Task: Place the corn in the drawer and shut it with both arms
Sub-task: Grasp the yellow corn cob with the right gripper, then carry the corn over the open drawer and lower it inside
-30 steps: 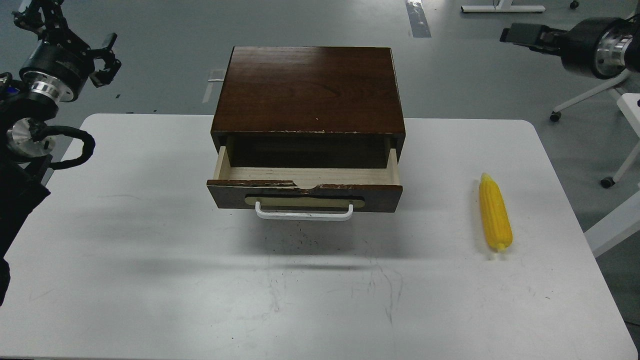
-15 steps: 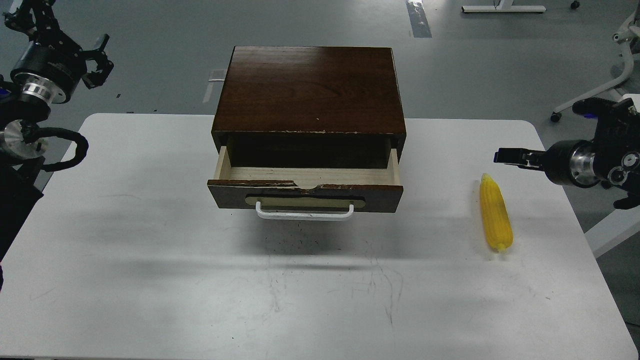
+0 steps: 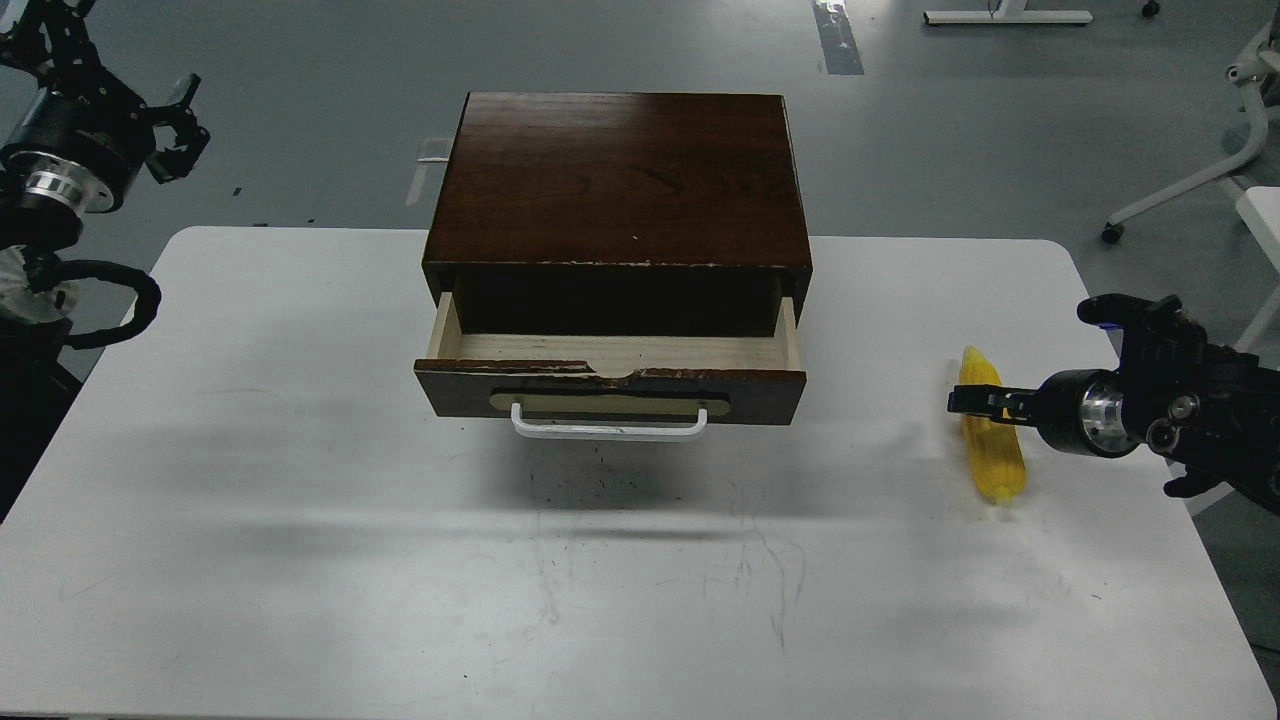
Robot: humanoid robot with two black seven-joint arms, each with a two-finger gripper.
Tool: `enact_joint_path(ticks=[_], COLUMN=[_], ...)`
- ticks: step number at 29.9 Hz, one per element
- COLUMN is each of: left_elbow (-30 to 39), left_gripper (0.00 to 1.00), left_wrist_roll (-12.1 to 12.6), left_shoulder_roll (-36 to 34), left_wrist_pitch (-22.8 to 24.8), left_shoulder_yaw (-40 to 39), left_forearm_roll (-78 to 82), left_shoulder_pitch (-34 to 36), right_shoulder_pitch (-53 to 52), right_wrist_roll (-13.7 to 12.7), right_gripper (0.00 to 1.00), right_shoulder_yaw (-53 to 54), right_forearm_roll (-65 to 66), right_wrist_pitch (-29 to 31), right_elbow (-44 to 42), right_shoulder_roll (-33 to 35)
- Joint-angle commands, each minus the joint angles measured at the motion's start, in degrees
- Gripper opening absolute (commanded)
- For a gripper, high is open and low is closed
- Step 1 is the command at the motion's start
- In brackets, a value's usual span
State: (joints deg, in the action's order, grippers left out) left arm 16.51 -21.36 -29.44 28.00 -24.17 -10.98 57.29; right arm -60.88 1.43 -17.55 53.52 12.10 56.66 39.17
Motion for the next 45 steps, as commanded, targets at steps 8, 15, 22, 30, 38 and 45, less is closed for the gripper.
enact_joint_path(ticks=[8,15,22,30,38,45], left_elbow=[0.01,0.01,0.01,0.01,0.01,0.01], left_gripper=[0.98,0.98,0.98,0.98,0.98,0.98], left_wrist_roll=[0.09,0.26,0.35,0.70,0.79,0.70], left_shoulder_roll=[-0.88,-1.50,-2.29,-2.56,-3.61,-5.18], left_wrist_pitch=[0.00,0.00,0.00,0.00,0.00,0.00], left_shoulder_yaw=[-0.09,0.00,0.00,-0.18,-0.18,0.00], left_forearm_roll=[0.08,0.17,0.17,0.17,0.17,0.17], left_shoulder_pitch=[0.01,0.01,0.01,0.54,0.80,0.71], right_shoulder_pitch=[-1.87,-15.21,-34.01,-42.39,-42.57,-41.51], right_wrist_roll=[1.82,3.74,7.70,10.17,12.19,12.19], right_gripper=[0.01,0.00,0.00,0.00,0.00,0.00], right_shoulder_yaw=[-0.47,0.58,0.76,0.76,0.23,-2.12], right_forearm_roll=[0.09,0.00,0.35,9.57,29.69,43.67], right_wrist_pitch=[-0.05,-1.63,-2.25,-2.34,-2.25,-2.25], right_elbow=[-0.05,0.39,0.56,3.02,9.52,12.07], right_shoulder_roll=[0.11,1.26,-0.23,-12.10,-19.57,-26.24])
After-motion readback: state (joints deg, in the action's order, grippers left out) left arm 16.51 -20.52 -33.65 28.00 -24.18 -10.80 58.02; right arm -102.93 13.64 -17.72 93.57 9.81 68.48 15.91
